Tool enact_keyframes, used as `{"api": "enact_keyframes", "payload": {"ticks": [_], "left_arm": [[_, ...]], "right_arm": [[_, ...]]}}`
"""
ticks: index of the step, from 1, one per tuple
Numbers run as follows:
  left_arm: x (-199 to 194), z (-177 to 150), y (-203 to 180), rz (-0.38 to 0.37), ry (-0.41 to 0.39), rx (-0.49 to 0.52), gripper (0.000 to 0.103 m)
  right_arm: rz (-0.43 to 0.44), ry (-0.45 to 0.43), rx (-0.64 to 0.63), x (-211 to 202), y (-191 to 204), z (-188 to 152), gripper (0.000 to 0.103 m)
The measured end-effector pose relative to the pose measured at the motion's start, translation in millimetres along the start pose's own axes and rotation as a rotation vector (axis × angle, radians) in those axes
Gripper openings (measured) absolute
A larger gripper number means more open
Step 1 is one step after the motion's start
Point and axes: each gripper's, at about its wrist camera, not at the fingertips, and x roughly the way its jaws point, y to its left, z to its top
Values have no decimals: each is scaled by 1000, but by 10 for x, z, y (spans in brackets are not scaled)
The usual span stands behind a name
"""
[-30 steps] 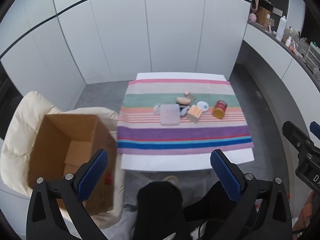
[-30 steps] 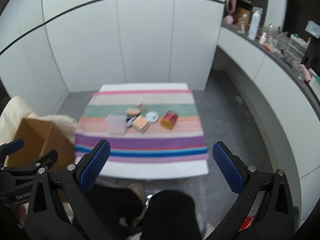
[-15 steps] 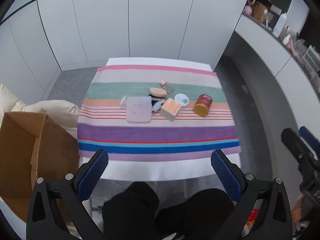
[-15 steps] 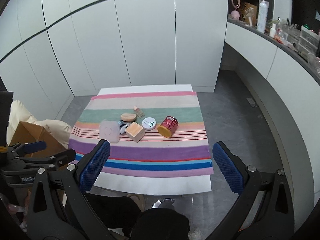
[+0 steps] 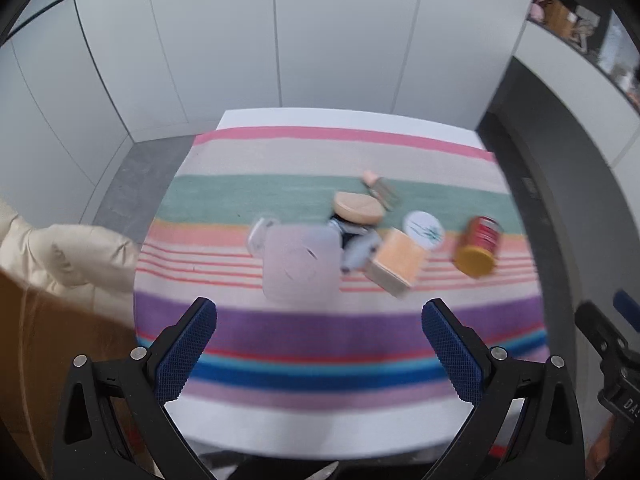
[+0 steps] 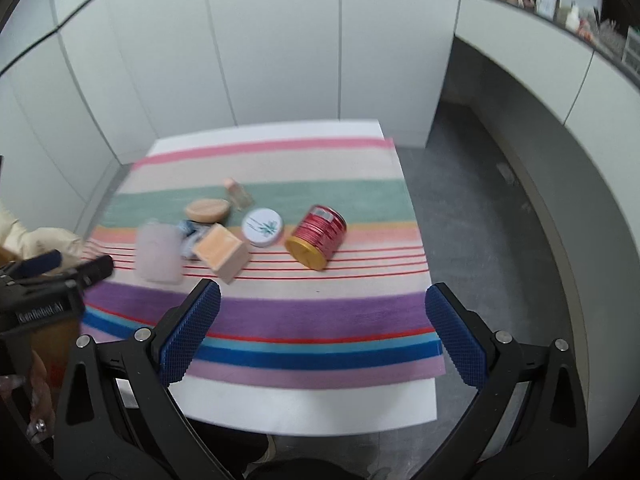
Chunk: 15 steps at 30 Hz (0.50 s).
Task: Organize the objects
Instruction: 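Grasp the translucent square container with left tool while right tool grasps the red can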
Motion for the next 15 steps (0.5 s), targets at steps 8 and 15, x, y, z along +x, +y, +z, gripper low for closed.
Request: {"api": "enact_keyframes", "payload": {"ticks": [8, 15], "left_arm": [[862, 120, 221, 12, 124, -90, 102], [1253, 118, 311, 7, 161, -93, 102]], "right_arm": [[25, 126, 104, 1030, -113, 62, 103], [60, 166, 181, 1582, -29, 150, 103]]}}
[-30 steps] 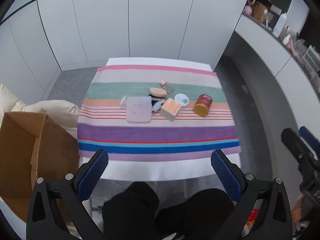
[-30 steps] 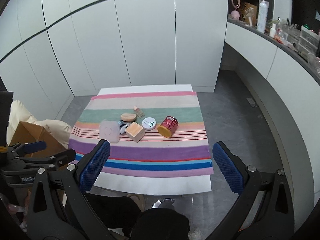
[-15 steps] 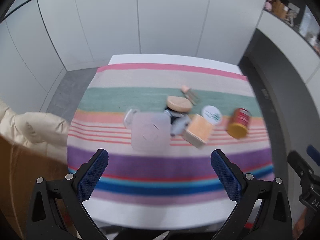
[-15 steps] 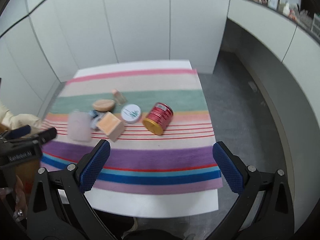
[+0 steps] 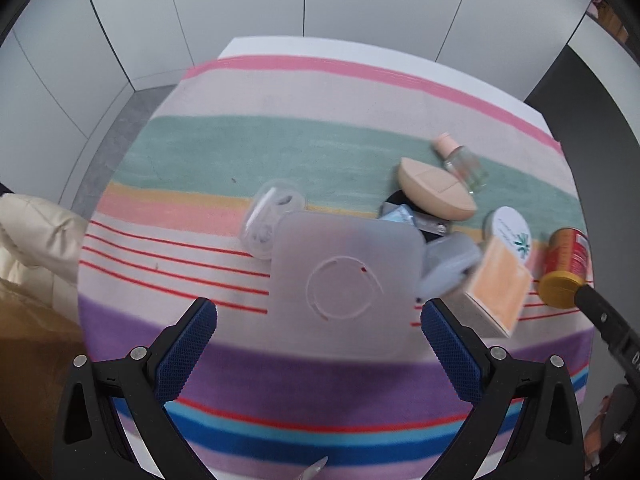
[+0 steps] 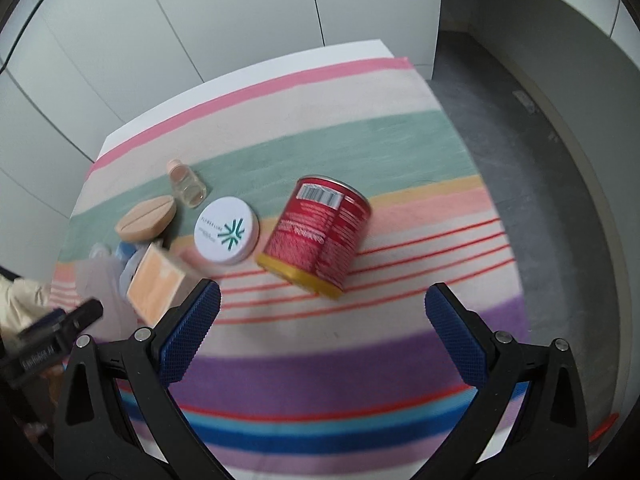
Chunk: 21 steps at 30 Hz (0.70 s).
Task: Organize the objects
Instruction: 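Grasp the translucent square container with left tool while right tool grasps the red can, then lift the container with left tool while right tool lifts the red can toward the cardboard box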
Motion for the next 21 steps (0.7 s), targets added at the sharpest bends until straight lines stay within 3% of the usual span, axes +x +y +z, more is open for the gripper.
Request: {"api": "enact_keyframes", "payload": {"ticks": [9, 12, 15, 17, 21], "left_arm": [[189, 98, -90, -56, -7, -10, 103], [218, 126, -79, -97, -7, -15, 103], [247, 114, -75, -144, -2, -16, 95], [221, 101, -70, -174, -11, -9, 86], [219, 116, -70, -118, -27, 14, 86]], "right_arm": [[-49, 28, 28, 394, 104, 134, 103], [-73, 72, 28, 547, 104, 115, 89], [-137, 42, -31, 533, 176, 80, 64], [-150, 34, -43, 526, 189, 63, 63], [-134, 38, -36, 512, 155, 62, 62]]}}
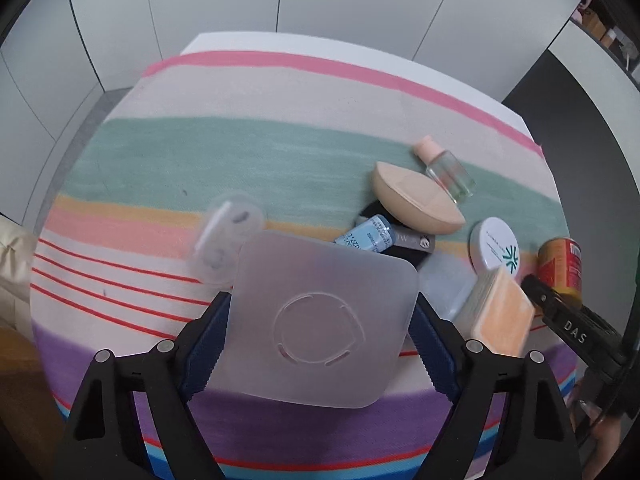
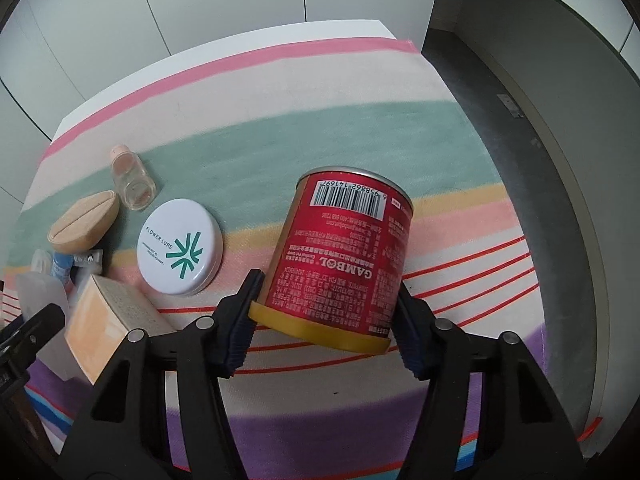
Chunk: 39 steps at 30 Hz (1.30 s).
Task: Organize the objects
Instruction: 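Lift the container with left tool while right tool lifts the red can toward the cardboard box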
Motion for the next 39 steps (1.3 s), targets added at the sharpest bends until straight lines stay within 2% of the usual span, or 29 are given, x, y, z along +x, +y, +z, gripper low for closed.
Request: {"api": "enact_keyframes", "payload": {"ticks": [5, 14, 19, 25, 30, 33, 39], "left_arm": [[-15, 24, 67, 3, -3, -29, 86], [-160, 67, 31, 33, -27, -19, 86], [-289, 93, 24, 95, -28, -7, 86], [-589, 119, 111, 118, -53, -24, 86], [-887, 126, 128, 134, -82, -34, 86], [-1081, 139, 128, 140, -100, -32, 86], [-1578, 239, 73, 154, -135, -16, 86]], "right_arm": [[12, 1, -5, -46, -30, 10, 62], [9, -13, -31, -216, -15, 43, 59], [7, -28, -79, -378, 29, 65, 59], [21, -65, -100, -577, 44, 189, 59], [40, -103, -116, -899, 79, 173, 59], [46, -128, -135, -1207, 165, 73, 59], [62, -189, -185, -1776, 286, 115, 59]]}}
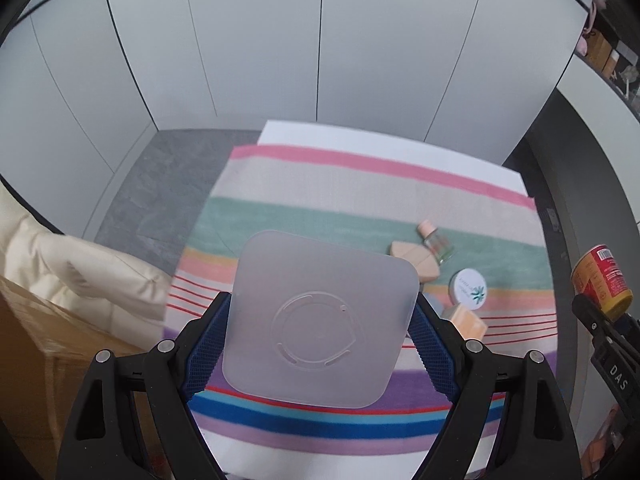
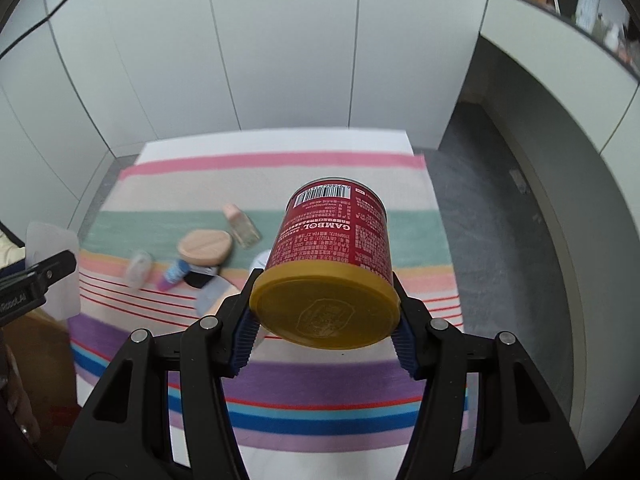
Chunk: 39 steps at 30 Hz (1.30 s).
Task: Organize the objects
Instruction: 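Lift the container with left tool while right tool lifts the red can toward the cardboard box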
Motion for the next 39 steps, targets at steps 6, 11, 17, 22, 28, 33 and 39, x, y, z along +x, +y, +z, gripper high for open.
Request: {"api": "enact_keyframes", "payload": {"ticks": [6, 11, 17, 22, 28, 33, 39], "left_arm": [[-513, 182, 29, 21, -42, 37, 86], [-967, 298, 60, 23, -82, 45, 86], [-1382, 296, 14, 13, -126, 59, 86], [-1534, 216, -44, 0, -142, 67, 86], [-1637, 124, -76, -2, -146, 76, 86], [-1720, 32, -54, -1, -147, 80, 86], [-1909, -159, -10, -1, -160, 94, 86]], "right_arm": [[31, -40, -35, -520, 128, 182, 59], [32, -91, -79, -962, 240, 271, 59], [43, -122, -91, -1387, 308, 315, 59], [50, -136, -90, -1519, 323, 277, 59], [59, -144, -89, -1655, 315, 229, 59], [59, -163, -81, -1792, 268, 159, 59], [64, -190, -73, -1983, 240, -16, 59]]}}
